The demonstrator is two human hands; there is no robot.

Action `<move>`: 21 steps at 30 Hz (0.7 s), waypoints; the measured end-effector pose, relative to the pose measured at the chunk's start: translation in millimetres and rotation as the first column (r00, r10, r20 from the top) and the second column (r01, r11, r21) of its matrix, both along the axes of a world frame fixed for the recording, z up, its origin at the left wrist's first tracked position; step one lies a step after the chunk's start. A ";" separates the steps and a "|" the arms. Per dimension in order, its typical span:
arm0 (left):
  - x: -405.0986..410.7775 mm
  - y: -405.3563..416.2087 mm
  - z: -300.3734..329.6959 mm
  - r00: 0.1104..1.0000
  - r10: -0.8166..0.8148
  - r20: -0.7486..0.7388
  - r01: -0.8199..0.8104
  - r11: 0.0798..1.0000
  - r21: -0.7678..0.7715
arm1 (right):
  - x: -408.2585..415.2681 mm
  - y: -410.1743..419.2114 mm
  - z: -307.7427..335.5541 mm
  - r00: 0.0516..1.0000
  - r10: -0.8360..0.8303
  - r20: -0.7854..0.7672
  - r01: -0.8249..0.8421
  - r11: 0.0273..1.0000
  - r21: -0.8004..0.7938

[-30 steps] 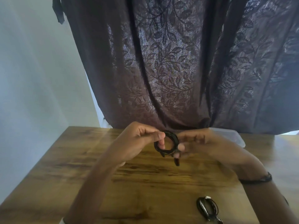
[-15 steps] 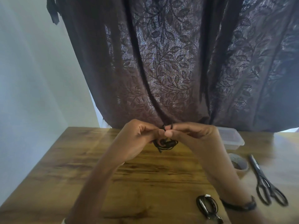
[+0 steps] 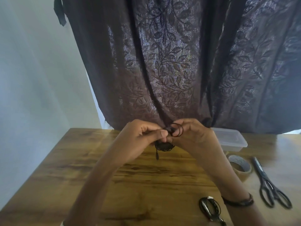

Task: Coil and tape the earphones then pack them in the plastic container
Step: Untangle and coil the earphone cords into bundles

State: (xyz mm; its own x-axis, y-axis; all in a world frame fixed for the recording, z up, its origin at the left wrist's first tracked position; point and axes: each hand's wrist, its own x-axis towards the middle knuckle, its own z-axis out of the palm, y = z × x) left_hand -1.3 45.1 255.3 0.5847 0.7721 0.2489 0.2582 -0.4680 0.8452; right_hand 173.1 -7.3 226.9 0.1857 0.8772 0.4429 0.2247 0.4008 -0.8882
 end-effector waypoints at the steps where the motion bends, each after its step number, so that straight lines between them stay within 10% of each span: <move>1: 0.1 0.1 -0.1 1.000 -0.009 -0.002 0.009 1.000 -0.006 | 1.2 0.0 0.4 0.991 0.084 -0.103 -0.092 0.993 -0.075; 7: 1.9 -6.1 1.8 0.999 -0.042 0.008 0.042 0.999 0.019 | 2.0 -6.4 1.5 0.925 0.295 -0.239 -0.352 0.902 -0.250; 17: 8.5 -15.4 -0.6 0.994 0.093 -0.056 -0.074 0.958 0.278 | -8.8 -5.7 -8.2 0.934 0.023 0.357 -0.009 0.999 -0.042; 21: 2.2 -12.2 3.7 1.000 0.000 0.008 0.000 0.997 0.071 | 11.2 -4.8 -11.4 0.947 0.322 -0.013 -0.319 0.931 -0.175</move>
